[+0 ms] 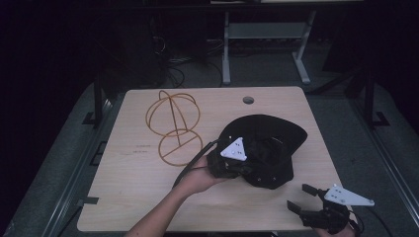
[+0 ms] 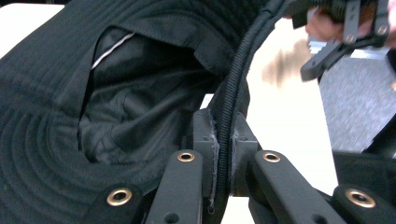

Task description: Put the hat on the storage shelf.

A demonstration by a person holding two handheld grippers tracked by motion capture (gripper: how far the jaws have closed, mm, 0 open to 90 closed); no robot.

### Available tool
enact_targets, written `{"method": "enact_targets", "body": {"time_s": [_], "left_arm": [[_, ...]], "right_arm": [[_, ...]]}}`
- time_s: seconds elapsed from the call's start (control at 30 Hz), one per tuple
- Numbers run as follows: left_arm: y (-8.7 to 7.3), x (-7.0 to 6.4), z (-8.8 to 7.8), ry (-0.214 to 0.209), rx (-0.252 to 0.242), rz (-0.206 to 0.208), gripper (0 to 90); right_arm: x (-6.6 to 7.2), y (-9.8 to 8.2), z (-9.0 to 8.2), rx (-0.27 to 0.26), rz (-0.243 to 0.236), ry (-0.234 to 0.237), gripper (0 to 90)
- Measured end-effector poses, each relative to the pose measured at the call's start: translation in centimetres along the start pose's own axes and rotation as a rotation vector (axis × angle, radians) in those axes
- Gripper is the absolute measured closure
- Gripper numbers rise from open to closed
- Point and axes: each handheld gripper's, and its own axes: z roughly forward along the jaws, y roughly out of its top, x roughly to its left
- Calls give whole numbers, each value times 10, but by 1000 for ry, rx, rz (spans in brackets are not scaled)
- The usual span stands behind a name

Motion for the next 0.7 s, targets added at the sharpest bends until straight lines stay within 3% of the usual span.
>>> {"method": "enact_targets", "body": {"time_s": [0.23, 0.4, 0.6, 0.7], "left_arm": [[6, -1, -4, -35, -51, -34, 852], [11, 0, -7, -67, -97, -66, 854], [15, 0, -14, -89, -129, -76, 855], [14, 1, -16, -105, -153, -90, 856]], "right_arm": [[2, 7, -1, -35, -9, 9, 144], [-1, 14, -4, -76, 15, 23, 140], [-9, 16, -1, -75, 20, 12, 138], [-13, 17, 2, -88, 44, 29, 138]]}}
